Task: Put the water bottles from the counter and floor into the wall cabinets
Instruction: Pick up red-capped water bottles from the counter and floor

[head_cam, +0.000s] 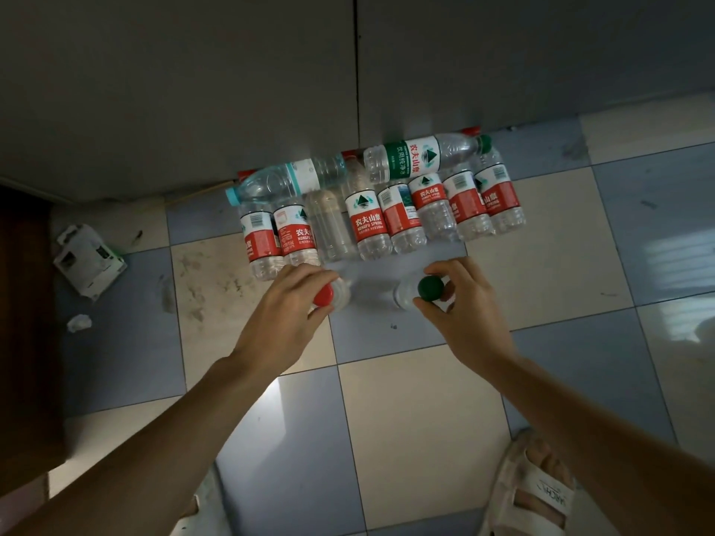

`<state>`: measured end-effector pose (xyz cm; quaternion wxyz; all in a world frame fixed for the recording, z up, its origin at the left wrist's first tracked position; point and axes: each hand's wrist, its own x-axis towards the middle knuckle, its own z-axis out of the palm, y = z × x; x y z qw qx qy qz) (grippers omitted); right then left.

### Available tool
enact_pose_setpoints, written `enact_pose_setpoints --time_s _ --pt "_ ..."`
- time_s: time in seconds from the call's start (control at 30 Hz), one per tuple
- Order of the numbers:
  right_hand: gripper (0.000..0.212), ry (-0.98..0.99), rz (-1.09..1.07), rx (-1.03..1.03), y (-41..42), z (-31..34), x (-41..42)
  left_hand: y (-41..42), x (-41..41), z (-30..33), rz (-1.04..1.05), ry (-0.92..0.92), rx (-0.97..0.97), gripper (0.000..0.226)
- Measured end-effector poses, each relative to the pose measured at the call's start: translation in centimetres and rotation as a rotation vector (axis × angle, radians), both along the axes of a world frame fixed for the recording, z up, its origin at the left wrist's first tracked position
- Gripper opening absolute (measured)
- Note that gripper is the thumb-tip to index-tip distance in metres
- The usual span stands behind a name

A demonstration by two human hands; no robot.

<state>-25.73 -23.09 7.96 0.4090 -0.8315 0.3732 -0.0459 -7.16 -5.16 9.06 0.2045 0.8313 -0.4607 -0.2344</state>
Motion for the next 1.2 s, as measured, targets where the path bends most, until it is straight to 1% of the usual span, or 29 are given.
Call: enact_pose_setpoints --time_s 0.07,0.17,0.2,0.27,0.33,0.4,0.5,0.57,0.67,0.8,1.0,1.1,1.2 --pt "0.056 0.029 -0.047 0.054 0.0 -0.5 -0.5 0.1 -0.5 -0.7 0.112 0.086 0.011 0.066" --pt "0.085 0.081 -0.158 0.204 0.1 -2.0 -1.3 0.3 -1.3 -2.6 0.361 0.275 -0.003 0.081" --pt "0.091 0.090 -0.189 0.259 0.2 -2.7 -1.6 0.5 -1.6 -3.5 0.434 0.337 -0.015 0.084" --pt "0.097 0.097 -0.234 0.327 0.5 -4.4 -2.0 0.9 -2.4 -5.2 0.568 0.443 -0.040 0.088" --pt "0.096 0.079 -0.275 0.361 1.0 -6.2 -1.9 1.1 -3.3 -7.0 0.674 0.509 -0.053 0.087" --pt "0.094 0.051 -0.287 0.392 1.7 -7.9 -1.5 1.1 -4.1 -8.6 0.720 0.523 -0.058 0.086" --pt "0.081 -0.034 -0.329 0.414 2.7 -9.8 -0.8 0.5 -4.6 -10.5 0.746 0.502 -0.110 0.083" --pt "0.070 -0.103 -0.376 0.379 2.9 -10.7 -0.4 0.1 -4.5 -11.6 0.774 0.495 -0.160 0.077" --pt "0.059 -0.135 -0.395 0.344 2.8 -11.9 0.0 -0.4 -4.2 -12.7 0.794 0.507 -0.210 0.072" --pt "0.052 -0.152 -0.414 0.340 3.1 -12.1 0.5 -0.6 -4.2 -12.9 0.789 0.497 -0.234 0.069" --pt "0.053 -0.148 -0.409 0.356 3.3 -9.0 0.4 -0.5 -4.5 -9.9 0.800 0.536 -0.224 0.068" --pt "0.057 -0.138 -0.361 0.354 3.2 -5.2 0.6 -0.8 -4.4 -6.2 0.777 0.532 -0.213 0.068" --pt "0.056 -0.144 -0.321 0.365 2.9 -0.3 1.1 -1.3 -3.8 -1.2 0.768 0.540 -0.226 0.068"
